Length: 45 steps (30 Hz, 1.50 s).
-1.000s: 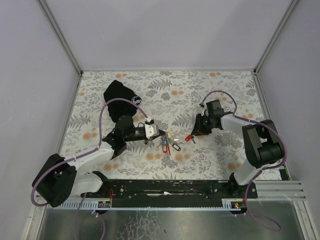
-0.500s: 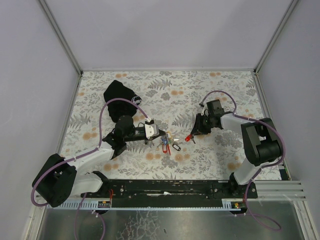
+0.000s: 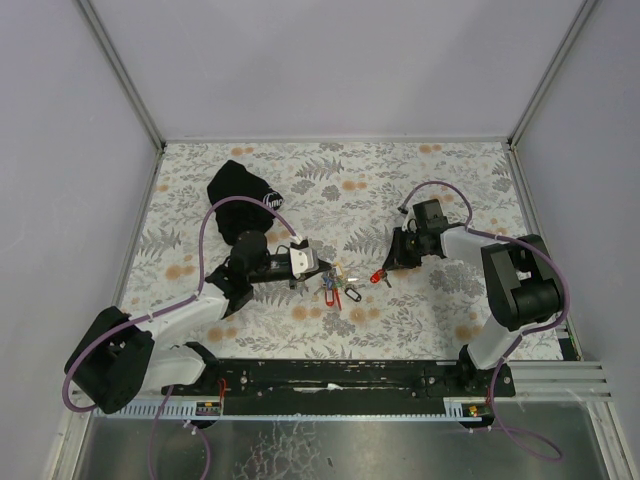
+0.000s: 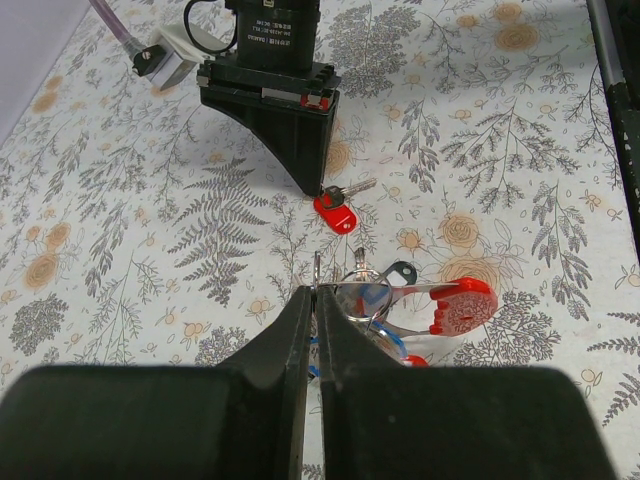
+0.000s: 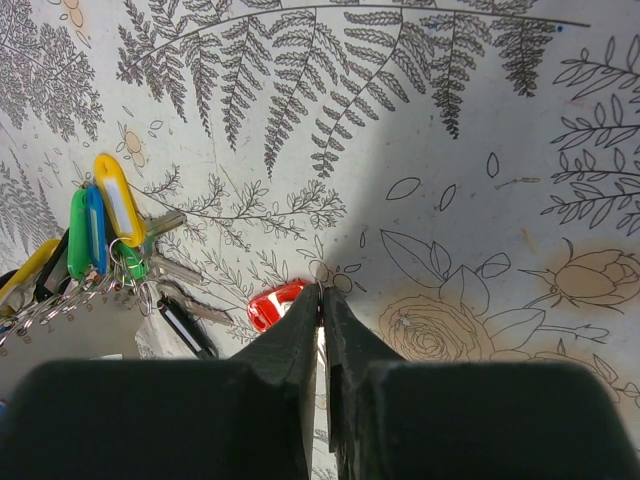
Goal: Put the keys on the keyring
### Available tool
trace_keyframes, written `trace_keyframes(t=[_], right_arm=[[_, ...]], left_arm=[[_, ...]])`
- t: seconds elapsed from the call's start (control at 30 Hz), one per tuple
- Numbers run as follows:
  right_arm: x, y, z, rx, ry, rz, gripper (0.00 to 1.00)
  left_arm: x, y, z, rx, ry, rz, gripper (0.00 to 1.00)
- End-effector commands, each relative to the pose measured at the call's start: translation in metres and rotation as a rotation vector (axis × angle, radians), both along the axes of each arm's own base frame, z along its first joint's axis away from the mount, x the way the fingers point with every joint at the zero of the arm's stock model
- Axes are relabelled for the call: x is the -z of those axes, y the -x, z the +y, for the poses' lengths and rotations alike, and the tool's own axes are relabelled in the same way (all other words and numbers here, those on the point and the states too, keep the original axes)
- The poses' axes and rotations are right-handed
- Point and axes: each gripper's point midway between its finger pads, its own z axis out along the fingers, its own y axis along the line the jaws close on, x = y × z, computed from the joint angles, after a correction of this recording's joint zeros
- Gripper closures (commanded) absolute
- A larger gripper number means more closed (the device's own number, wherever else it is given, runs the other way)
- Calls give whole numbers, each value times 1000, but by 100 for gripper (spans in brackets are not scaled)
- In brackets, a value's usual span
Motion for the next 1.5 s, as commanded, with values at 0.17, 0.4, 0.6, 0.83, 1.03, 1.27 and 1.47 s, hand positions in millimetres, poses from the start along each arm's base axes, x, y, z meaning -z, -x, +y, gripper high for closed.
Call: trace_keyframes(t=[0.17,0.4,0.6,0.83,1.03,1.27,1.47], right_arm=[[-9,-4,-2,-17,2,-44,100],[-42,-10,7,-110,-4,-231,100],[-84,-9,27,-251,18,-493,100],[-153,2,47,-383,-70,-877,100],[-193,21,52,-430,-171,-1201,100],[-198,48,71,-676,-257,-1244,100],[-202,63,82,-857,-310,-1339,100]], left_arm=[[-18,-7,-5,5,35,-48,100],[-19,-7,-5,4,39,-53,100],[-21,-6,-4,5,47,-62,100],[-26,-4,-3,3,62,-79,100],[-29,-2,-2,5,70,-91,100],[-31,2,-1,21,79,-99,100],[-31,7,-3,55,78,-99,100]])
